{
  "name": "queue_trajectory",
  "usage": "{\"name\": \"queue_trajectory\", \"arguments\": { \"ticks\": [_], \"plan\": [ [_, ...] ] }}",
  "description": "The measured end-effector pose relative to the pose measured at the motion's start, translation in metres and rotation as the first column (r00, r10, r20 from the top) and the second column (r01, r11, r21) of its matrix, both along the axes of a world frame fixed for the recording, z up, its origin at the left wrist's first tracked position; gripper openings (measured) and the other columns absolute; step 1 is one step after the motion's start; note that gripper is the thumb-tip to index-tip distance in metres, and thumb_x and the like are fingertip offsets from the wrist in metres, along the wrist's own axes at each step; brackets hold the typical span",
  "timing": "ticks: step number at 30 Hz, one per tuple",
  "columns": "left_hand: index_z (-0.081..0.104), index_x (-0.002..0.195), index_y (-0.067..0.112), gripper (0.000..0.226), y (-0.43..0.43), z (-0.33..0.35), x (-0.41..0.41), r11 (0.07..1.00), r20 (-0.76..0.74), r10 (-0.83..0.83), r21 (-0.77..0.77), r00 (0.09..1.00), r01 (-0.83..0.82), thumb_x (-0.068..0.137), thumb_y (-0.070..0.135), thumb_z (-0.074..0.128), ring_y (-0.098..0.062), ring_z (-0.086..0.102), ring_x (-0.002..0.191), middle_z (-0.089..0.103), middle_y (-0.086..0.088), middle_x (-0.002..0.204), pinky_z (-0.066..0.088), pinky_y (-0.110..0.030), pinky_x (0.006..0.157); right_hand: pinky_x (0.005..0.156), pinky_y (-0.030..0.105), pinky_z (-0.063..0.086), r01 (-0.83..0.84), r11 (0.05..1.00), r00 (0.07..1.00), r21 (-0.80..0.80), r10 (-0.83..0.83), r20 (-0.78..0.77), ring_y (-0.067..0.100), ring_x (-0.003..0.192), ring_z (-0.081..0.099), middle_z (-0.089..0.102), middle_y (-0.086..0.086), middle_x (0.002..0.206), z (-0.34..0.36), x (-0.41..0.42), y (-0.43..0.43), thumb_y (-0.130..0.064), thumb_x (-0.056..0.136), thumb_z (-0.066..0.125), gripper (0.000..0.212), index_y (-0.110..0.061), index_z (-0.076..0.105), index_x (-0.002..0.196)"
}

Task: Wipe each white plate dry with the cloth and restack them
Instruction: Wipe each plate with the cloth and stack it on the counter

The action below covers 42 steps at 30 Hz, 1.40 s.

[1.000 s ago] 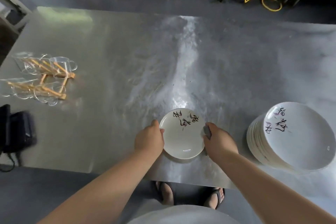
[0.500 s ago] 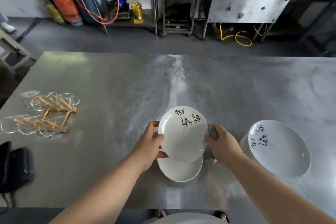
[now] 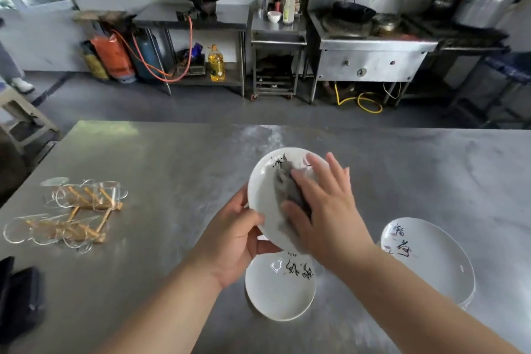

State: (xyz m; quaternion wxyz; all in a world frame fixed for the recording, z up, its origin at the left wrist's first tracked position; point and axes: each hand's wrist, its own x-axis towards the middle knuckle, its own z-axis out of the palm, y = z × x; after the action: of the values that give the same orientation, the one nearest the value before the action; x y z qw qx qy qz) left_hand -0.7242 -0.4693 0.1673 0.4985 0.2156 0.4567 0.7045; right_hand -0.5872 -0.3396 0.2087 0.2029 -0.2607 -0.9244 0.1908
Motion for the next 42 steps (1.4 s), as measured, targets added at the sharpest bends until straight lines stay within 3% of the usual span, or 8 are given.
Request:
{"name": "queue_trajectory", "arguments": {
  "ticks": [4,7,12,20,26,31,39,42],
  "plan": [
    [0.065,0.14,0.029,0.061,-0.001,0.005,0.012,1.0,-0.009,-0.011,0.02,1.0,0.011,0.083,0.008,0.057,-0.031,0.074,0.101,0.072,-0.018,0.126,0.063,-0.048,0.073,0.131,0.036,-0.002,-0.271,0.962,0.948,-0.042,0.274,0.162,0.009,0.157,-0.021,-0.01,-0.008,0.173,-0.01,0.028,-0.006,-0.063,0.105,0.021,0.077,-0.021,0.0,0.166],
    [0.066,0.139,0.028,0.061,0.002,0.004,0.026,1.0,0.009,0.006,0.006,1.0,-0.006,0.084,0.005,0.055,-0.029,0.076,0.102,0.074,-0.015,0.126,0.063,-0.039,0.062,0.13,0.036,-0.005,-0.392,0.92,0.883,-0.02,0.382,0.273,0.011,0.156,-0.026,-0.019,0.0,0.172,-0.013,0.049,-0.002,-0.078,0.097,0.007,0.09,-0.02,-0.008,0.164],
    [0.066,0.139,0.029,0.064,0.013,0.008,0.057,1.0,-0.01,-0.011,-0.01,1.0,0.01,0.078,0.011,0.061,-0.036,0.074,0.105,0.073,-0.019,0.126,0.06,-0.063,0.083,0.128,0.041,-0.009,-0.27,0.958,0.889,0.1,0.208,0.408,0.017,0.152,-0.036,-0.034,0.003,0.167,0.011,0.06,0.034,-0.08,0.085,-0.009,0.1,-0.017,-0.02,0.162],
    [0.064,0.141,0.019,0.062,0.043,0.022,0.094,0.996,0.059,0.016,0.087,0.998,-0.021,0.081,0.005,0.054,-0.038,0.068,0.124,0.066,-0.023,0.14,0.063,-0.046,0.081,0.131,0.048,0.009,-0.559,0.826,0.823,0.069,0.544,0.161,0.022,0.162,-0.004,0.002,0.007,0.175,0.015,0.112,0.034,-0.077,0.098,0.014,0.094,-0.011,0.015,0.166],
    [0.06,0.145,0.024,0.064,0.062,0.009,0.142,1.0,0.017,0.002,0.0,1.0,-0.002,0.084,0.006,0.054,-0.032,0.075,0.105,0.072,-0.018,0.13,0.061,-0.05,0.074,0.129,0.045,-0.002,-0.325,0.943,0.915,0.071,0.294,0.276,0.02,0.157,-0.027,-0.026,0.009,0.169,0.014,0.143,0.071,-0.08,0.09,-0.001,0.101,-0.011,-0.008,0.164],
    [0.065,0.138,0.018,0.063,0.073,0.008,0.159,0.994,0.075,0.076,0.069,0.994,-0.082,0.079,0.0,0.053,-0.037,0.064,0.131,0.067,-0.021,0.14,0.062,-0.043,0.091,0.131,0.05,0.003,-0.525,0.851,0.843,0.024,0.516,0.153,0.024,0.161,-0.013,-0.008,0.01,0.174,-0.011,0.176,0.055,-0.068,0.102,0.012,0.087,-0.01,0.005,0.166],
    [0.071,0.132,0.02,0.062,0.084,0.007,0.188,0.996,0.101,0.08,0.035,0.992,-0.084,0.08,-0.002,0.045,-0.039,0.075,0.105,0.072,-0.021,0.128,0.062,-0.052,0.07,0.128,0.043,-0.006,-0.196,0.979,0.931,0.056,0.168,0.324,0.023,0.156,-0.029,-0.028,0.009,0.169,-0.013,0.194,0.101,-0.077,0.089,-0.01,0.099,-0.013,-0.013,0.164],
    [0.077,0.122,0.022,0.059,0.091,0.011,0.194,0.993,0.09,0.12,-0.004,0.989,-0.12,0.075,0.001,0.05,-0.033,0.077,0.1,0.076,-0.018,0.122,0.061,-0.044,0.067,0.13,0.046,-0.003,-0.298,0.955,0.929,0.014,0.286,0.232,0.024,0.158,-0.023,-0.019,0.011,0.171,-0.019,0.201,0.086,-0.081,0.091,-0.005,0.102,-0.012,-0.004,0.165]
  ]
}}
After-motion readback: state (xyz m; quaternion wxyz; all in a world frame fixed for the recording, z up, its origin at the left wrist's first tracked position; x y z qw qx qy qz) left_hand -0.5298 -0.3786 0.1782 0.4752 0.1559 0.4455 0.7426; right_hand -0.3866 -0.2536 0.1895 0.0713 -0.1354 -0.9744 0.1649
